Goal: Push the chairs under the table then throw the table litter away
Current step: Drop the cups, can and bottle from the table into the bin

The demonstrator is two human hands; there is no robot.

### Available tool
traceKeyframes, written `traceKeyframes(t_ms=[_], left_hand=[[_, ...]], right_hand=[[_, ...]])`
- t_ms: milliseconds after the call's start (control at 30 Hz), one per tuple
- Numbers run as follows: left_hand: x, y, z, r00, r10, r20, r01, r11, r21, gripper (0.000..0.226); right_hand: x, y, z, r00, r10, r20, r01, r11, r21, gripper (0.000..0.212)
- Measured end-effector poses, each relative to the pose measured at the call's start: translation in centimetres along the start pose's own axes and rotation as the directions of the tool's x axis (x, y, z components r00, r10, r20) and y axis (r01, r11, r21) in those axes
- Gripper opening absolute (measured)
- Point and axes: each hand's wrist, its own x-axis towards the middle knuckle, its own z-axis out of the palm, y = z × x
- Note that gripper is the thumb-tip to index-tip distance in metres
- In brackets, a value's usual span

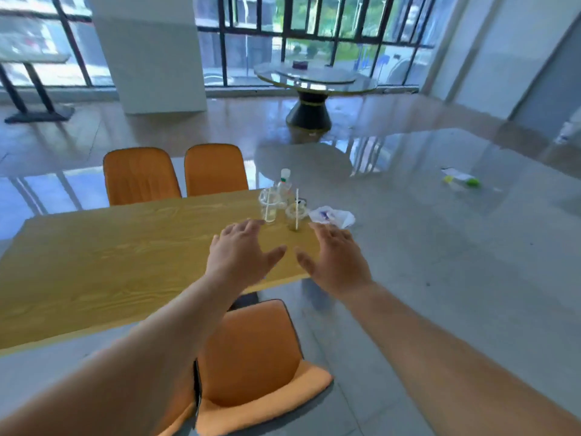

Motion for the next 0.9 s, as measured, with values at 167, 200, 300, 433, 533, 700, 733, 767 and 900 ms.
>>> traceKeyframes(t_ms=[167,200,300,433,533,700,733,767,900], left_hand=[[6.0,17.2,-3.7,0.939,0.258,-0.225,-0.263,0.965,0.009,0.081],[6.9,20.4,-3.7,0.924,0.282,-0.257,-0.287,0.958,0.018,0.081],[9.2,29.0,-2.0,0.899,0.320,-0.297,-0.327,0.945,0.028,0.082],[11.8,38.1,2.0,0.907,0.342,-0.246,-0.344,0.938,0.035,0.080],[13.6,42.9,5.2,0.912,0.352,-0.210,-0.353,0.935,0.035,0.078],[17.9,47.6,10.3,0.928,0.336,-0.161,-0.334,0.942,0.037,0.076],[19.2,48.2,11.3,0.931,0.327,-0.159,-0.327,0.945,0.032,0.075],[20.6,48.8,12.4,0.934,0.319,-0.159,-0.320,0.947,0.021,0.074],[27.3,50.3,17.6,0.952,0.279,-0.129,-0.290,0.954,-0.077,0.072]], right_hand=[[2.9,10.7,-14.7,0.979,0.002,-0.204,-0.019,0.997,-0.081,0.073],[3.2,13.1,-17.0,0.974,-0.003,-0.227,-0.020,0.995,-0.099,0.074],[3.6,20.5,-22.5,0.968,-0.008,-0.252,-0.022,0.993,-0.117,0.077],[3.9,29.5,-27.4,0.975,-0.005,-0.224,-0.033,0.985,-0.168,0.077],[4.6,35.3,-29.9,0.977,0.021,-0.210,-0.061,0.980,-0.187,0.078],[6.7,42.7,-30.6,0.977,0.053,-0.206,-0.086,0.984,-0.155,0.064],[7.4,44.1,-30.3,0.978,0.057,-0.199,-0.089,0.984,-0.155,0.062],[8.2,45.5,-30.0,0.980,0.063,-0.189,-0.094,0.982,-0.162,0.061],[12.6,51.3,-27.9,0.990,0.095,-0.103,-0.115,0.972,-0.207,0.055]])
